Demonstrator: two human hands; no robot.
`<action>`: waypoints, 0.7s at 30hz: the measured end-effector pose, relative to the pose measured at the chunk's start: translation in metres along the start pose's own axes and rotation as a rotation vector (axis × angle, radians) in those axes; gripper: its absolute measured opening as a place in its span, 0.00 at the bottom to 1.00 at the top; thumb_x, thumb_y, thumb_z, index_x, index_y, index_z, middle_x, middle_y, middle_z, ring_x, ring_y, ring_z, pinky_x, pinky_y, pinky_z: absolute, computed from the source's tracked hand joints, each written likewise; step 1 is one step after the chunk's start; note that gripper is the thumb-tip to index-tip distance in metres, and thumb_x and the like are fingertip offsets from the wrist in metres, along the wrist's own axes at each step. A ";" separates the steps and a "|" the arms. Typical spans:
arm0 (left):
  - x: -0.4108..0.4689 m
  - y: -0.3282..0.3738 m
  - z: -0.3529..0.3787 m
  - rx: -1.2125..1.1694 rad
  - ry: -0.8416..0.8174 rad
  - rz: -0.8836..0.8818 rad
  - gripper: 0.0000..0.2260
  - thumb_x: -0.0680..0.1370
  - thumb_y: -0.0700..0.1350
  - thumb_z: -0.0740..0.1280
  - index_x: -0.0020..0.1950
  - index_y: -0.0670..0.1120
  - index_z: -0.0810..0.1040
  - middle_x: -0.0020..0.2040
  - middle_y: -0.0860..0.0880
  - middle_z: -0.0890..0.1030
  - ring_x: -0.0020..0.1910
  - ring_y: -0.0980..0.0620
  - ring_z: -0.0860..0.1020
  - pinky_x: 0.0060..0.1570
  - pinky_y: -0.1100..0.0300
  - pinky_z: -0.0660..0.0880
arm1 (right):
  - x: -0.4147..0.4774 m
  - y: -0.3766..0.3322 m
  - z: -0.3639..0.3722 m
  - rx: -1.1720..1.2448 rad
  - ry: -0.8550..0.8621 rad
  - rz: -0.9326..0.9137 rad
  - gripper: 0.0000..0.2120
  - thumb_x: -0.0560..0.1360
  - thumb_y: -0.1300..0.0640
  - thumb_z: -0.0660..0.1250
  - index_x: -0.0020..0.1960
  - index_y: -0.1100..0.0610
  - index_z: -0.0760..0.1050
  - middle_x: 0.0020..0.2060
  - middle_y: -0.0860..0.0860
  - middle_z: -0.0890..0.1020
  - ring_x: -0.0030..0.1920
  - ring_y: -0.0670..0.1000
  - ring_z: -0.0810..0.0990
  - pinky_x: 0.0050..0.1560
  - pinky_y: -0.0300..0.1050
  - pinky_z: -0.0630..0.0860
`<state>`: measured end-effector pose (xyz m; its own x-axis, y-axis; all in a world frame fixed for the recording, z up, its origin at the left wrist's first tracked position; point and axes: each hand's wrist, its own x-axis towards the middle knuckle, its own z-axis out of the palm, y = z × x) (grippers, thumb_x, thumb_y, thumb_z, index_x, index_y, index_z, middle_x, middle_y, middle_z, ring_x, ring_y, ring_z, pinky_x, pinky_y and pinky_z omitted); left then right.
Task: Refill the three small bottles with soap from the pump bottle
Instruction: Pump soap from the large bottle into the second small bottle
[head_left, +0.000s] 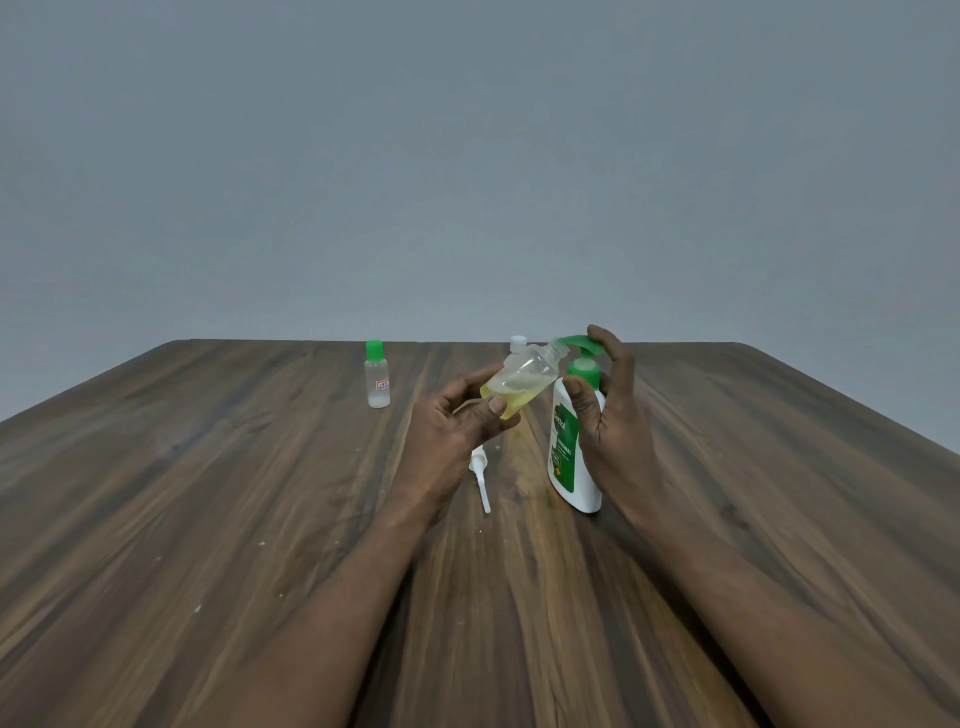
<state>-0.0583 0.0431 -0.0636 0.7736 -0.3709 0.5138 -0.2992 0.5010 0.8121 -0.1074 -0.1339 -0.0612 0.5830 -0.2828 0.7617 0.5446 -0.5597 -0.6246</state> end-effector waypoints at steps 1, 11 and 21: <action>0.000 0.001 0.000 -0.001 0.002 0.001 0.16 0.77 0.41 0.70 0.65 0.43 0.80 0.59 0.42 0.84 0.61 0.42 0.82 0.55 0.54 0.81 | 0.000 0.000 0.000 -0.003 -0.002 0.000 0.22 0.80 0.43 0.61 0.72 0.39 0.60 0.58 0.40 0.79 0.56 0.40 0.81 0.51 0.33 0.76; -0.001 0.000 -0.001 0.035 0.013 -0.012 0.16 0.79 0.37 0.69 0.67 0.40 0.78 0.60 0.38 0.83 0.61 0.41 0.82 0.56 0.53 0.82 | 0.001 -0.001 0.001 -0.042 0.032 0.005 0.19 0.79 0.40 0.59 0.68 0.41 0.62 0.52 0.36 0.80 0.51 0.36 0.80 0.46 0.28 0.73; 0.000 0.001 0.001 0.001 0.005 -0.010 0.16 0.77 0.40 0.71 0.65 0.43 0.80 0.60 0.42 0.84 0.61 0.42 0.82 0.55 0.54 0.81 | 0.000 0.001 0.001 0.016 0.001 -0.008 0.22 0.81 0.48 0.62 0.72 0.39 0.60 0.58 0.36 0.78 0.56 0.38 0.80 0.50 0.27 0.73</action>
<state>-0.0594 0.0427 -0.0629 0.7794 -0.3723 0.5039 -0.2915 0.4965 0.8176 -0.1065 -0.1340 -0.0613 0.5779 -0.2791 0.7669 0.5589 -0.5494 -0.6211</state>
